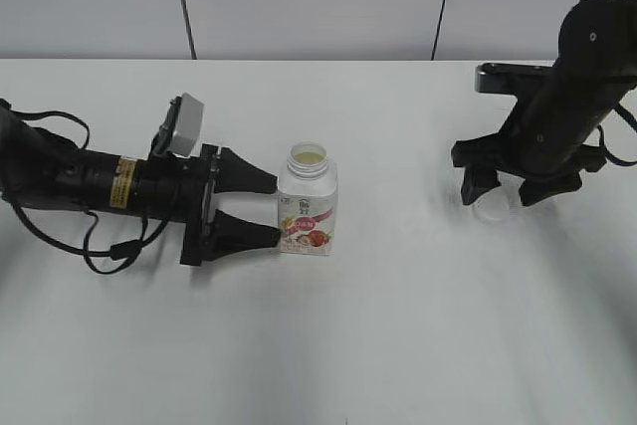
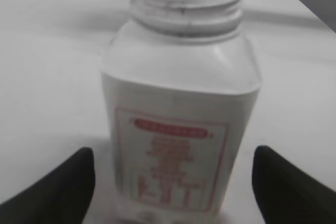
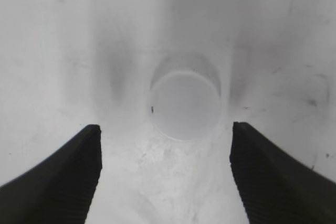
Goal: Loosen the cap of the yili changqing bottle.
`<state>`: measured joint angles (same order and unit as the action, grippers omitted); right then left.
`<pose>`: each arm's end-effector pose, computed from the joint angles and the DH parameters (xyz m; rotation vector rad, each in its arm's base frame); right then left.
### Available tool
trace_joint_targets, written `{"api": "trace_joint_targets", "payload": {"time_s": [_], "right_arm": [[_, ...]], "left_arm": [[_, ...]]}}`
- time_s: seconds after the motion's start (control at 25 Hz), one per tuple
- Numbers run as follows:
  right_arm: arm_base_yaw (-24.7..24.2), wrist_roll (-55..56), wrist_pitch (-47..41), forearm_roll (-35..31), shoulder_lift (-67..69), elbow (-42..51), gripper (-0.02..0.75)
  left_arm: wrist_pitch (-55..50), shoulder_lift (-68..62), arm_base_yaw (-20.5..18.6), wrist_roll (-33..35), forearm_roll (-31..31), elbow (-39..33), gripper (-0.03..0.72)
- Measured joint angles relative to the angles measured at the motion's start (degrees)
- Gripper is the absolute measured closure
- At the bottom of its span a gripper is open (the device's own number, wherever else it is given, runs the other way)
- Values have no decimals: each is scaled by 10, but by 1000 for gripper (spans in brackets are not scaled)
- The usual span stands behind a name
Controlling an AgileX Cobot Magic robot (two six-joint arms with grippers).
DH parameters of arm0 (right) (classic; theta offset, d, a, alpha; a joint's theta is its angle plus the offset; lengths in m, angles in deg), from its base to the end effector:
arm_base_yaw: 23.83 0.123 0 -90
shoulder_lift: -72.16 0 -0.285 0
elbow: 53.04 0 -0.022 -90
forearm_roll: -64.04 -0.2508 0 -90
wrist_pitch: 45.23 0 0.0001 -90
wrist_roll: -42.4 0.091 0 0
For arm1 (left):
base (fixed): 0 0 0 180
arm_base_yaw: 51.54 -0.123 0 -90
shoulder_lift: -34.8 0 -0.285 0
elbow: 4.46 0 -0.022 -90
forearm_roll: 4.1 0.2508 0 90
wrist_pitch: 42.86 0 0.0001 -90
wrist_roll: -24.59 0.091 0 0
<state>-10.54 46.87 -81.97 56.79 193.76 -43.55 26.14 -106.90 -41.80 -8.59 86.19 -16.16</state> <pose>0.3606 0.0923 0.1288 -0.0890 2.9390 0.1740 0.3502 -0.1463 0.0558 1.3985 1.5185 -1.0909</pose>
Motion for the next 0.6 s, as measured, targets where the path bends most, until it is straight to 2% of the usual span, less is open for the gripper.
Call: {"api": "trace_joint_targets", "payload": {"time_s": [0.2,0.36,0.48,0.6], "right_arm": [[1,-3,-1,-1,-30,-1,143],[1,-3,-1,-2,-47,-1,143],[1,-4,-2,-2,-58,-1,143],[1,-4,-1,-2,-71,-1,143]], "left_arm": [[-1,17,-49,-8,49,0,112],[-1,52,-83,-9,65,0,116],[-7,92,-96,-22,66,0,118],[-69,141,-100,-49,66,0,120]]}}
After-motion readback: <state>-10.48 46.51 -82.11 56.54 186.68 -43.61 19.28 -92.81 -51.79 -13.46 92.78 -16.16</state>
